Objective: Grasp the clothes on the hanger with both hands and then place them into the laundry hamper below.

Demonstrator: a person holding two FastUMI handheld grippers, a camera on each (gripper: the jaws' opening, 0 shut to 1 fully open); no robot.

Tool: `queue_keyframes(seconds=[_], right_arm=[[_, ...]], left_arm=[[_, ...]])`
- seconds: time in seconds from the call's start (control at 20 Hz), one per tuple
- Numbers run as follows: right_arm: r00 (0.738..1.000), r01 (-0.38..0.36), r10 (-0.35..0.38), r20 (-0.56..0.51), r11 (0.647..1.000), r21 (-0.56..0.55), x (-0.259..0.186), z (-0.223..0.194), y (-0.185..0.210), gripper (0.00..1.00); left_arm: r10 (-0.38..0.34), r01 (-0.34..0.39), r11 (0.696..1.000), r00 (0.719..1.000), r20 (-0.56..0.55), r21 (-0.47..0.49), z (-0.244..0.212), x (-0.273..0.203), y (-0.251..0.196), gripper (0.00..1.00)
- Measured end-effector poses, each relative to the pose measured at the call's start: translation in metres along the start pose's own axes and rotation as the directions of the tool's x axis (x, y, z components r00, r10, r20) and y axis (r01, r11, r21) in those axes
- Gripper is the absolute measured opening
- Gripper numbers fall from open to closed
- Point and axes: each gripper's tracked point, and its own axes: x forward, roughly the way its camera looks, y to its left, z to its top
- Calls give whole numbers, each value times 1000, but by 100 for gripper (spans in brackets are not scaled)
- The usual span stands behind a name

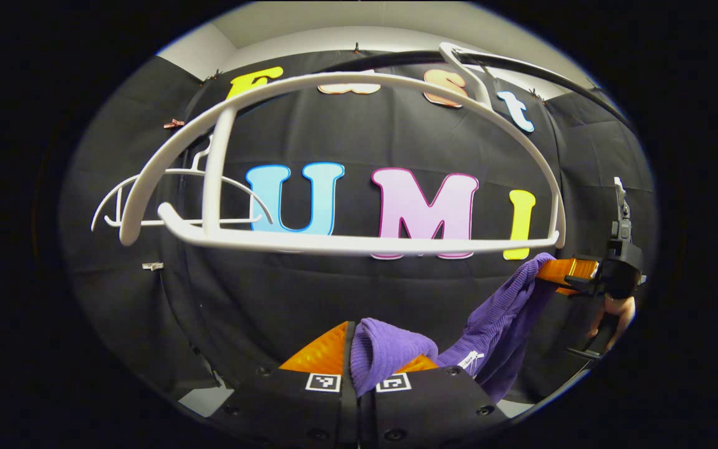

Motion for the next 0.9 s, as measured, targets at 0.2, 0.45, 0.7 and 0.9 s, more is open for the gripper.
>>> queue_keyframes(seconds=[0.2,0.45,0.7,0.9], right_arm=[[982,-70,71,-176,997,15,-23,-77,35,8],[932,-179,166,-323,984,-13,-31,-140,82,9],[900,-153,99,-424,984,-94,-20,-184,61,8],[847,-49,-60,-528,980,-191,-22,-228,17,13]], left_arm=[[-40,40,999,998,-56,-12,-22,2,-9,7],[-69,70,997,991,-116,9,-53,9,-18,7],[-83,95,994,975,-207,51,-99,32,-18,8],[-110,138,989,913,-393,45,-161,37,-17,20]])
